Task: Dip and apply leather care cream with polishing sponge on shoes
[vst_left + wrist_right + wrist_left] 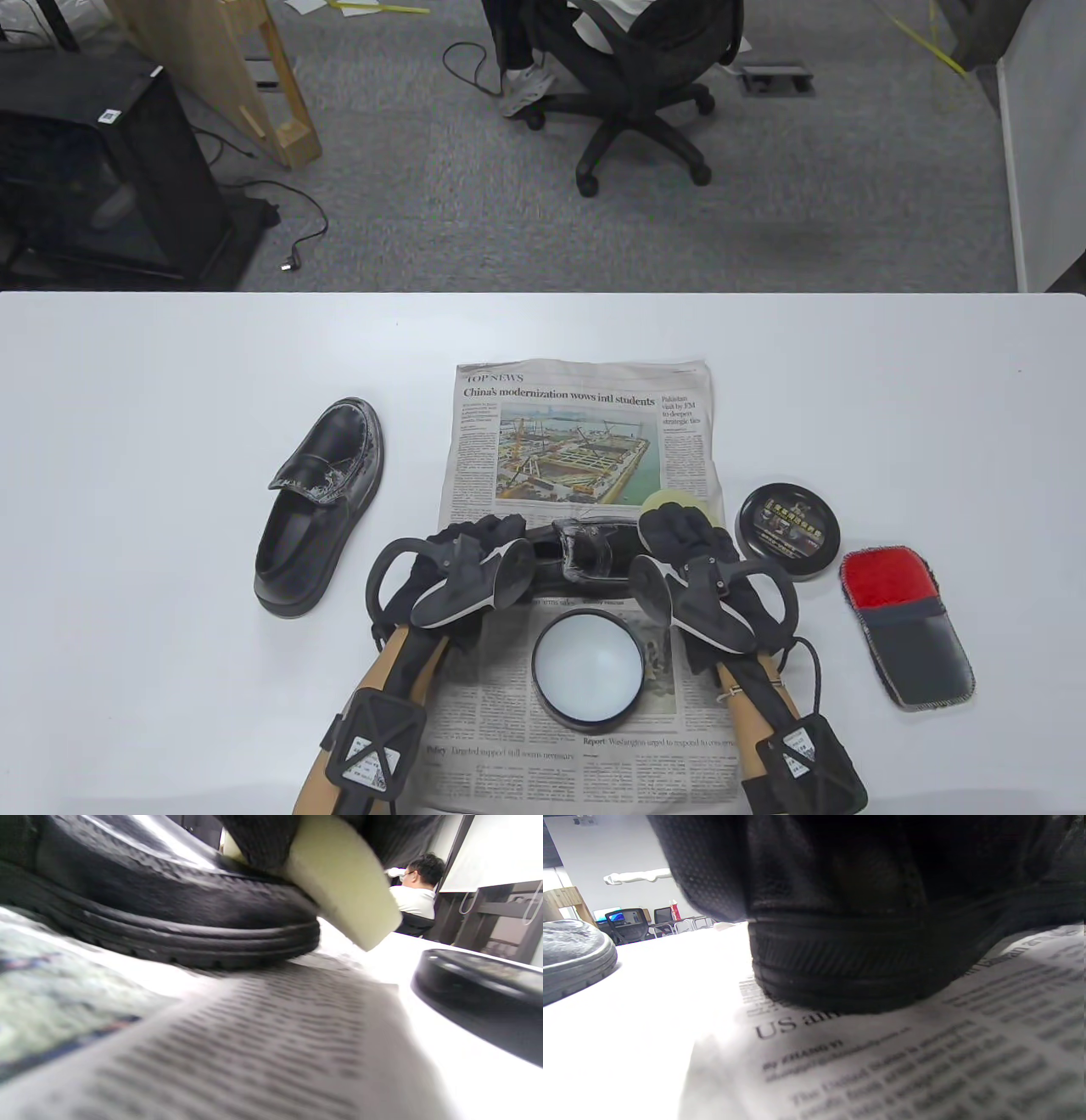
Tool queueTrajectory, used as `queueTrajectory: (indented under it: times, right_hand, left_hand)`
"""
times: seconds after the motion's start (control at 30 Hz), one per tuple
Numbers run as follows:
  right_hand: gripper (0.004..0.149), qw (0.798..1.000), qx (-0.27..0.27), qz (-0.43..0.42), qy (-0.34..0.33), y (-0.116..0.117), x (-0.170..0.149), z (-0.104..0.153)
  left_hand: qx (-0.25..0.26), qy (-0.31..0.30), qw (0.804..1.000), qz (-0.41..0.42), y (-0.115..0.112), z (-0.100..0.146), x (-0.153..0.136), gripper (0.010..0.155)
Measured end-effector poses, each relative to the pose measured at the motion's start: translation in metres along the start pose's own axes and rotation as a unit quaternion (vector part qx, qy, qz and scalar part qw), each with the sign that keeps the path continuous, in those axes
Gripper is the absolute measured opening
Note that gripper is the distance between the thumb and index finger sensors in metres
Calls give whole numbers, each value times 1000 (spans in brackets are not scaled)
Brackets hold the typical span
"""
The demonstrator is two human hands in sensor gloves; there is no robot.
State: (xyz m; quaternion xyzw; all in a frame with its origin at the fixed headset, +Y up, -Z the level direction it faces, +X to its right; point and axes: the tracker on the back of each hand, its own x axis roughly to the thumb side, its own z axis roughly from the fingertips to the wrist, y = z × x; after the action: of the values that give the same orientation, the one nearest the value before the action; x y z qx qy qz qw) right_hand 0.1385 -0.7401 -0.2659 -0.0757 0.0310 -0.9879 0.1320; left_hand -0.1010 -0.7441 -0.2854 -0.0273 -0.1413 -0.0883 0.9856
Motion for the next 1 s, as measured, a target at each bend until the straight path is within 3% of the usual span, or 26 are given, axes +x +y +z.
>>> queueTrajectory:
  times: [0.27, 0.47, 0.7, 0.83, 1.0]
  right_hand:
    - [50, 996, 39, 64, -41, -19, 11, 21]
    - [50, 994, -21, -23, -100, -33, 34, 25]
    - [49, 996, -15, -81, -31, -8, 9, 3]
    - [49, 1000, -10, -19, 3, 0, -1, 0]
    - [51, 998, 27, 48, -15, -8, 3, 11]
  left_hand:
    - [0, 1, 1000, -4, 1, 0, 1, 84]
    - [-2, -9, 1000, -1, 0, -1, 1, 84]
    - [1, -12, 1000, -7, 0, 0, 3, 83]
    - [6, -5, 1000, -4, 0, 0, 3, 83]
    - [6, -2, 1000, -6, 0, 0, 3, 84]
